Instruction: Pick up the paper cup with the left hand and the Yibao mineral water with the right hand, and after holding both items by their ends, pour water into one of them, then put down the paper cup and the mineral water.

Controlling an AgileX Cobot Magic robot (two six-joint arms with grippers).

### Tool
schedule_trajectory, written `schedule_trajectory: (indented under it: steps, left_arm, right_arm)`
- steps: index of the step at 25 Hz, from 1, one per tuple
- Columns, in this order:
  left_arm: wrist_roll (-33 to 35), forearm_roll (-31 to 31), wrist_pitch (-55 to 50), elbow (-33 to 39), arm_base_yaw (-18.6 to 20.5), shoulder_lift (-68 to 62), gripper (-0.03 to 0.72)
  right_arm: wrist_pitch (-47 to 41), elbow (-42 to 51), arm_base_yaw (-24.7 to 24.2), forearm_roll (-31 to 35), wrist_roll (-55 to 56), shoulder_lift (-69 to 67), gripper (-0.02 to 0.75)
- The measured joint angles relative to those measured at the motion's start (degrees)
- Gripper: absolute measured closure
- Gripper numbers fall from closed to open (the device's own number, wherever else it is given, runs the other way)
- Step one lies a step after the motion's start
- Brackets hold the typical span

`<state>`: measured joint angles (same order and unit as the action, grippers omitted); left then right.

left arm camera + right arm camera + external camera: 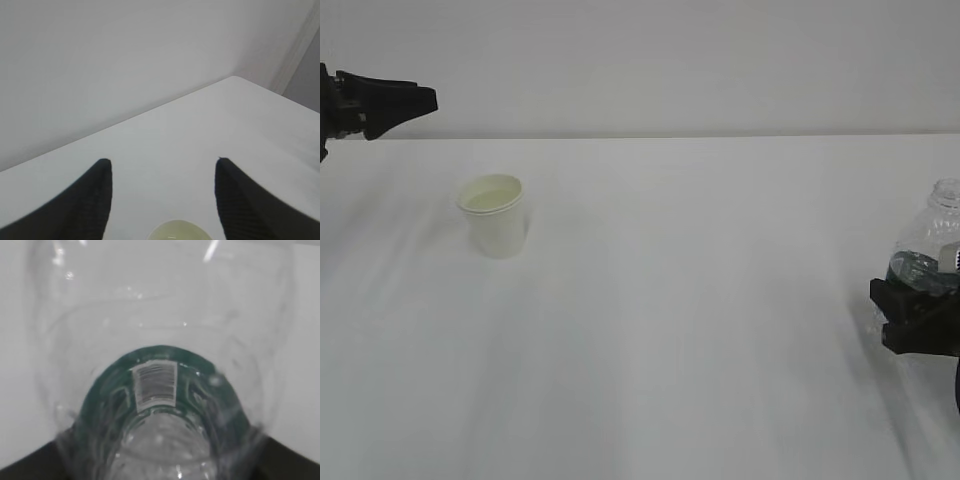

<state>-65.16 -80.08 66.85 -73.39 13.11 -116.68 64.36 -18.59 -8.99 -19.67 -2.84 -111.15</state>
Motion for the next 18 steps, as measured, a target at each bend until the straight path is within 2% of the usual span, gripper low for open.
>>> schedule_trajectory:
  steps: [10, 18]
  left_arm:
    - [0.0, 0.0, 0.0, 0.0, 0.0, 0.0, 0.221]
    - [0.1, -0.3, 0.0, 0.0, 0.0, 0.0, 0.221]
  right_arm:
    - [0.0, -3.4, 0.0, 0.0, -0.2, -0.4, 0.312]
    - [0.2, -7.8, 0.0, 0.0, 2.5, -5.9, 0.312]
